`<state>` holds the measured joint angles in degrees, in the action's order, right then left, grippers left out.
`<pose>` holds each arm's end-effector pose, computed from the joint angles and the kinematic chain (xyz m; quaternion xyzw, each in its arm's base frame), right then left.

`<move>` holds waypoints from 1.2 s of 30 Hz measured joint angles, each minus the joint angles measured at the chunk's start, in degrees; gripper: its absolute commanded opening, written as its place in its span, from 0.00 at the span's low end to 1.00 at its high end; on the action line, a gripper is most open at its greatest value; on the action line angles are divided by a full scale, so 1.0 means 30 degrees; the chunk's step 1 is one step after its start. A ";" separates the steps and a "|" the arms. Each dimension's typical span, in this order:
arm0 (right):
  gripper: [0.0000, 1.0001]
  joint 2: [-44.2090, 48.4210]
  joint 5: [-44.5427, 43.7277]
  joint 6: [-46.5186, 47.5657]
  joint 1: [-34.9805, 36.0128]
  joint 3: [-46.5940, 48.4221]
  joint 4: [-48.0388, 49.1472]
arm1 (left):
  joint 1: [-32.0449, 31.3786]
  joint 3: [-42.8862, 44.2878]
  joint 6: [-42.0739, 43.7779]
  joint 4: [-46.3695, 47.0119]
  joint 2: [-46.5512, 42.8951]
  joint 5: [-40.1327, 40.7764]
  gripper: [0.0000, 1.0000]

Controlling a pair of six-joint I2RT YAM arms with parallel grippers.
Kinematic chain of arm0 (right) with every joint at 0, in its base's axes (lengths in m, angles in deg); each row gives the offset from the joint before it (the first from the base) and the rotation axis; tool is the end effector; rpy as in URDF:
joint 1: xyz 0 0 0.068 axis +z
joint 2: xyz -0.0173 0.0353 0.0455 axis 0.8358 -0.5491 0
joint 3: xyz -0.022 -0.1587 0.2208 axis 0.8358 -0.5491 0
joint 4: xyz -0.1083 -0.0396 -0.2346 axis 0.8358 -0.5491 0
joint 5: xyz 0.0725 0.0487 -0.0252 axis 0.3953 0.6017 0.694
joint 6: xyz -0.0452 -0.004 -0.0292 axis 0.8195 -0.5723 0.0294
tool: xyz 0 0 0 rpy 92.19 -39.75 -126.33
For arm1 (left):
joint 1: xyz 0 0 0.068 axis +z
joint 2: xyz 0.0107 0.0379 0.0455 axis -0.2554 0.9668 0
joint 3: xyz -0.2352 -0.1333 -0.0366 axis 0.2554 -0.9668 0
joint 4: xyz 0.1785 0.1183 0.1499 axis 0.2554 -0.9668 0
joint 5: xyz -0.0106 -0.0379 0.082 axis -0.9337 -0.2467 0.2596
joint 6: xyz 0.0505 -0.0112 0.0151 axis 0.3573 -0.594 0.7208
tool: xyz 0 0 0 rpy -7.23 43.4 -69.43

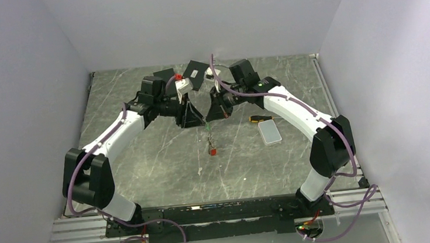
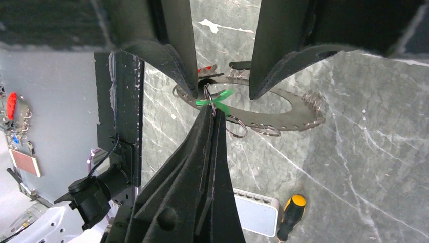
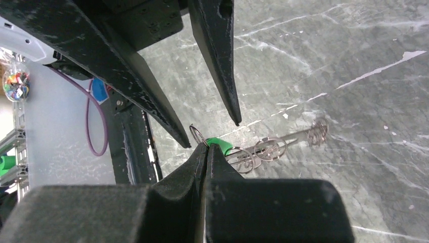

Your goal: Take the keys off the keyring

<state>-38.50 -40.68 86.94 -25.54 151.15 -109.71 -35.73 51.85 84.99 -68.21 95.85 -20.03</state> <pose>0.3015 0.2127 0.3141 -0.4000 0.7571 0.4430 0.2657 0.2994 -0.1482 0.2894 0.4212 0.6825 -0.4957 0.3332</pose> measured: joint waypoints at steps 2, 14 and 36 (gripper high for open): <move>0.00 0.0007 -0.0015 0.0058 0.0058 0.0000 0.0015 | -0.0080 0.0007 -0.0029 0.0015 0.0131 -0.0022 0.34; 0.29 0.0299 -0.0175 0.0597 0.0102 -0.0364 0.0321 | -0.0299 0.1035 0.1297 -0.2237 0.0342 0.0131 0.00; 0.74 0.3716 0.1333 0.0597 -0.2259 -0.9224 0.7431 | -0.0299 0.2033 0.2769 -0.5027 0.0699 0.0153 0.00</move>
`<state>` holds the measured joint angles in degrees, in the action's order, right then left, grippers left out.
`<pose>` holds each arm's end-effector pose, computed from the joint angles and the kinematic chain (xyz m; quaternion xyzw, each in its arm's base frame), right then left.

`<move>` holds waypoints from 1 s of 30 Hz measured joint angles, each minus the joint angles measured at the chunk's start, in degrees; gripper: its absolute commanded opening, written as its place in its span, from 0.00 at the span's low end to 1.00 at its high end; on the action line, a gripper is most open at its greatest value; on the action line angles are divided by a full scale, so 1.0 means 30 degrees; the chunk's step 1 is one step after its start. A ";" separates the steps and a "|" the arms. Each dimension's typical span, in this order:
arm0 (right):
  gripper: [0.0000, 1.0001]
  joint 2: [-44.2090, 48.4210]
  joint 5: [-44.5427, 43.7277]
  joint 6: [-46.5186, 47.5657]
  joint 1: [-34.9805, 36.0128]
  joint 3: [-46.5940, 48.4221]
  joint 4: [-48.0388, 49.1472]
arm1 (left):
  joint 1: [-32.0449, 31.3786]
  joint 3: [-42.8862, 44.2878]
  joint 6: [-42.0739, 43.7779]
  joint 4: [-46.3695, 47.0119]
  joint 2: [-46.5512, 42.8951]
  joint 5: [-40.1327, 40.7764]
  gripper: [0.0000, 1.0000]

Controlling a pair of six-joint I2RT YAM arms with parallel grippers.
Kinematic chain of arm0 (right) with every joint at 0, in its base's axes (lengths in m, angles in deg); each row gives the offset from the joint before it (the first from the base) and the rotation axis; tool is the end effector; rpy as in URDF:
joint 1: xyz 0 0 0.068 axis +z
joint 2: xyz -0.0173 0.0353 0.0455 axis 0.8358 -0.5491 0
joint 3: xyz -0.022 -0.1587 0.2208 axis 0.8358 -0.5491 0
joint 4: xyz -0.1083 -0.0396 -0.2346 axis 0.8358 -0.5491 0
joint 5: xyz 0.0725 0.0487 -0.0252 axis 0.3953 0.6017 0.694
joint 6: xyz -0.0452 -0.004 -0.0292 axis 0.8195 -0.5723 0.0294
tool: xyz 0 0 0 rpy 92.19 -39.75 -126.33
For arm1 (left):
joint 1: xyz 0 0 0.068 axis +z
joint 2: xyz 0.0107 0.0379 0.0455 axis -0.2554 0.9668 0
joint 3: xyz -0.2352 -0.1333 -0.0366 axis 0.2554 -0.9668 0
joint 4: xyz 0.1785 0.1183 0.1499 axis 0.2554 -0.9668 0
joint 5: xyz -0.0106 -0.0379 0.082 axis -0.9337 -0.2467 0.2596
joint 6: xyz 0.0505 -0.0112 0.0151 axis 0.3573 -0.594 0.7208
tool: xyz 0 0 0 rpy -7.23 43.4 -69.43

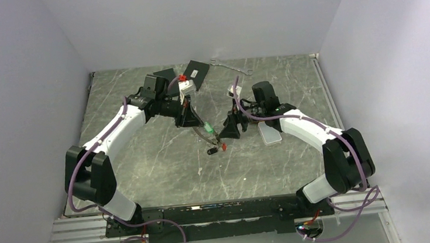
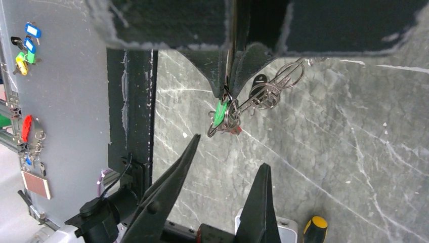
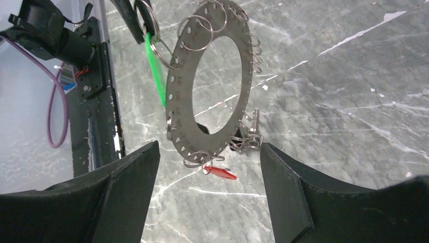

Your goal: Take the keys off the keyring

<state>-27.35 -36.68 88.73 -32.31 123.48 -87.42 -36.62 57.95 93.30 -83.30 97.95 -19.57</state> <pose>0.2734 0.1543 0.2506 -0.3898 0.7342 0.4477 0.3296 0.2968 -0.1525 0.2940 0.4425 0.6954 -0.4871 0.2886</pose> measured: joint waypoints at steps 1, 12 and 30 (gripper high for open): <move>0.74 0.0000 0.0080 0.0015 0.0036 -0.0372 0.0568 | 0.0000 0.0007 0.0000 -0.0051 0.0000 -0.0204 0.00; 0.91 0.0000 0.0772 -0.0874 0.0430 -0.1800 0.5166 | 0.0000 0.0233 -0.0597 0.0117 0.0000 -0.1107 0.00; 0.00 -0.0066 -0.0925 -0.1588 0.1202 -0.2579 0.7526 | 0.0058 0.0729 -0.4306 0.2084 0.0138 -0.1231 0.14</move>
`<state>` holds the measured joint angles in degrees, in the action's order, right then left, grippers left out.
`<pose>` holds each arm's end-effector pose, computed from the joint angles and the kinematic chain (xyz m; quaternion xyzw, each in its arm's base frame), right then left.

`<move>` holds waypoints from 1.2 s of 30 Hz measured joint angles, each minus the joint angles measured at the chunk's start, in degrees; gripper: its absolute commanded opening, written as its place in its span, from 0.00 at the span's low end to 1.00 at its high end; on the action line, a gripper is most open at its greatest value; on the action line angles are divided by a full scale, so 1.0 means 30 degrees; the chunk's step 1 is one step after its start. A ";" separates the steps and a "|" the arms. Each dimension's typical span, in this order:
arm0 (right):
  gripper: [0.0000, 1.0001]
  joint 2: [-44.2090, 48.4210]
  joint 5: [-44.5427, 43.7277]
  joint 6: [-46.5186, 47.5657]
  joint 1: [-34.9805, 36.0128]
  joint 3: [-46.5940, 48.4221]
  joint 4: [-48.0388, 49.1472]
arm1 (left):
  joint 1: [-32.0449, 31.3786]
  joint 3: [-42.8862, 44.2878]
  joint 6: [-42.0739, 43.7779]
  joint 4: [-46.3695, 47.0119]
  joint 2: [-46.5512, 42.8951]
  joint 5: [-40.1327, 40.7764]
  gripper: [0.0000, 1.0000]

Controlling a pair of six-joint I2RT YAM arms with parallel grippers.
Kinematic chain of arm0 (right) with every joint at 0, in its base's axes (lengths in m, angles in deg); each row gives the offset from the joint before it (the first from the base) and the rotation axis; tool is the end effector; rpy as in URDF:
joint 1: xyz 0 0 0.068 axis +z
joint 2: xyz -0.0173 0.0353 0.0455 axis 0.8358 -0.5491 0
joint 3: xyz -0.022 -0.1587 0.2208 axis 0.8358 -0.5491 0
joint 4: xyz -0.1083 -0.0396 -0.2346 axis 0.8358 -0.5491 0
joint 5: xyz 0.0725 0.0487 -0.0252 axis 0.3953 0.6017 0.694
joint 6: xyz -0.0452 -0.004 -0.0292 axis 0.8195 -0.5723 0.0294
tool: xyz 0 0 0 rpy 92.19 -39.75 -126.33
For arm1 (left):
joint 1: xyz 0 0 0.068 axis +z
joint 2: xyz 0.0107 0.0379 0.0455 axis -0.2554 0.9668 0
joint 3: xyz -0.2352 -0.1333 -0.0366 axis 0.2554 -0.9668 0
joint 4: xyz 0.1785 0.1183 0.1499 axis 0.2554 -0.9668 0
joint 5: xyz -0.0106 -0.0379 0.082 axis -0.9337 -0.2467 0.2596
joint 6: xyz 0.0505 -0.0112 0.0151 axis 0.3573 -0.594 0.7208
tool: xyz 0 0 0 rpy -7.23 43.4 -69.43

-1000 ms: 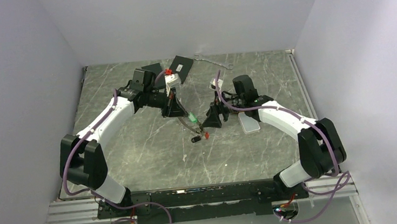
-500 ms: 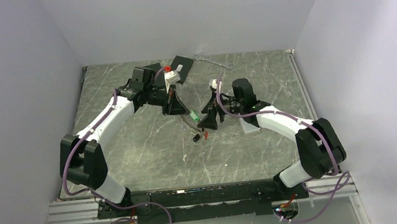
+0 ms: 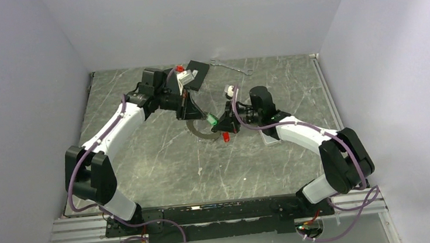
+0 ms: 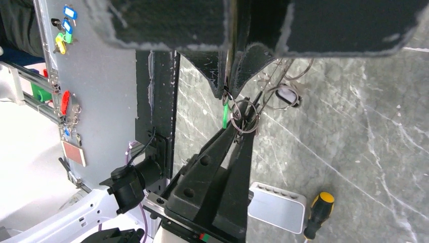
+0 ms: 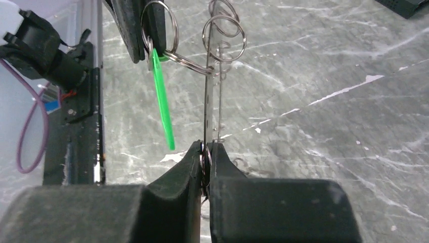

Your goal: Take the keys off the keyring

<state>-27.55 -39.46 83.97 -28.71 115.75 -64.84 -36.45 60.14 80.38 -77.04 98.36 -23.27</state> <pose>0.2662 0.1715 0.2385 -0.4047 0.6818 0.4513 0.4096 0.3058 -0.1562 0.3123 0.3948 0.6934 -0.5342 0.2791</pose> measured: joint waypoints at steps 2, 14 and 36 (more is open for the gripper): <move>0.00 0.0000 0.0211 -0.0138 0.0058 0.0313 -0.0109 | 0.0175 0.0277 -0.0051 -0.0124 0.0000 -0.0022 0.39; 0.00 -0.0590 0.3701 -0.9916 -0.2637 -0.0816 0.7461 | 0.5559 0.0386 -0.2069 0.0692 -0.1829 -0.0131 0.92; 0.00 -0.2127 0.2543 -2.1697 -0.2688 -0.2266 2.1114 | 0.2295 -0.7737 -1.8462 2.2768 -0.1341 -0.2251 0.45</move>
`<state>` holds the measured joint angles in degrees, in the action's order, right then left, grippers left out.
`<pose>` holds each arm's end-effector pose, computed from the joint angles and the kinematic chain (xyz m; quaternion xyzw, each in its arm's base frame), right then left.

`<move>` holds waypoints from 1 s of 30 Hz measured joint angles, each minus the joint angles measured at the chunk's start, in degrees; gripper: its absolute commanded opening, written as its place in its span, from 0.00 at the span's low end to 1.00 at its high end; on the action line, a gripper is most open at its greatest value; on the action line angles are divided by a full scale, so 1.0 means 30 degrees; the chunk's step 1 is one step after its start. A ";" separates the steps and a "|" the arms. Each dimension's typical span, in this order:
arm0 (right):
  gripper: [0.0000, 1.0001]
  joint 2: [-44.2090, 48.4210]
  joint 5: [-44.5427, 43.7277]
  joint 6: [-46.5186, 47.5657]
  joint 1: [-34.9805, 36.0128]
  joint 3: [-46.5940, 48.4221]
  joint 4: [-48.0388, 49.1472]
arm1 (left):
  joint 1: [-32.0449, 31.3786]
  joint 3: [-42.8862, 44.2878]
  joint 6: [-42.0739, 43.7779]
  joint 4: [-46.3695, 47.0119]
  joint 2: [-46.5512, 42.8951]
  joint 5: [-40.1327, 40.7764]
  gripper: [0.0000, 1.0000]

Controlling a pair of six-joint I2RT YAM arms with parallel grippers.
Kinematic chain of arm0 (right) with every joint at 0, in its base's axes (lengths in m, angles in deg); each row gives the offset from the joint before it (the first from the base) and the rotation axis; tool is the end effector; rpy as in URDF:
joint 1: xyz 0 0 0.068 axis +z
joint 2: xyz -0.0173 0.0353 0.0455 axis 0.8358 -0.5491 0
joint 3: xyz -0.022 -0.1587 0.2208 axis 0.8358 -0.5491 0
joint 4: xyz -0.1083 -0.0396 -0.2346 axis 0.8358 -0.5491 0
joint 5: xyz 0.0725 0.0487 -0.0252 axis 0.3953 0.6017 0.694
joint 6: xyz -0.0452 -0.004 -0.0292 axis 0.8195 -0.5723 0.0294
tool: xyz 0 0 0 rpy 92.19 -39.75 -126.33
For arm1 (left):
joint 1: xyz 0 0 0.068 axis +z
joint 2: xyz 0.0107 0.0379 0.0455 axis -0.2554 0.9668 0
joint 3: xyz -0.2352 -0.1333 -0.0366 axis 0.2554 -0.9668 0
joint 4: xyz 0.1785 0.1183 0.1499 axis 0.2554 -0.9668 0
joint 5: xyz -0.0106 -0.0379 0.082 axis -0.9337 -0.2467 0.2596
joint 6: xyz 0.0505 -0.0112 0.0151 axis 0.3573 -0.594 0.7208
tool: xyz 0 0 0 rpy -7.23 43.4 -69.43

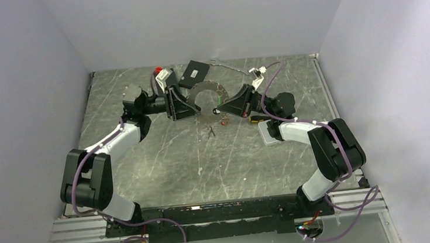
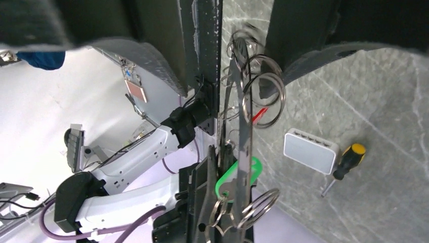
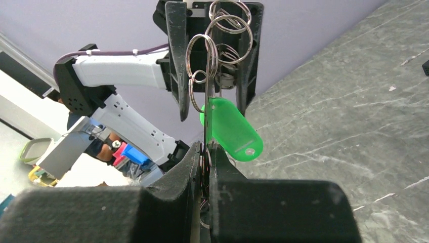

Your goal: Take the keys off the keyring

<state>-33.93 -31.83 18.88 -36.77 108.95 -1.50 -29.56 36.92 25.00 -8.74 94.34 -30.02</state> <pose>0.2808 0.1331 0.2707 -0.1945 0.5767 0.6887 0.3940 0.3036 -0.1150 0.2999 0.2611 0.6386 -0.6531 0.3120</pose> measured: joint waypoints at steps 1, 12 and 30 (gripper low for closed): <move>0.00 -0.0087 -0.0044 -0.0109 0.0022 -0.0007 0.0153 | -0.0168 0.0000 -0.0211 0.0335 0.0109 0.0007 0.31; 0.64 -0.0306 0.0721 0.0138 -0.1239 -0.0109 0.0459 | 0.0015 0.6018 0.9449 -1.3814 0.0474 0.1880 0.00; 0.73 0.2572 0.0867 0.7555 -0.4473 -0.1202 -0.9595 | -0.8859 0.8116 3.1940 -2.8735 0.0248 2.9339 0.00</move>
<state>-26.22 -29.23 41.54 -50.19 105.34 -30.29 -56.14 61.27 120.82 -94.95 95.08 58.00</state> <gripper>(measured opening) 0.732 0.138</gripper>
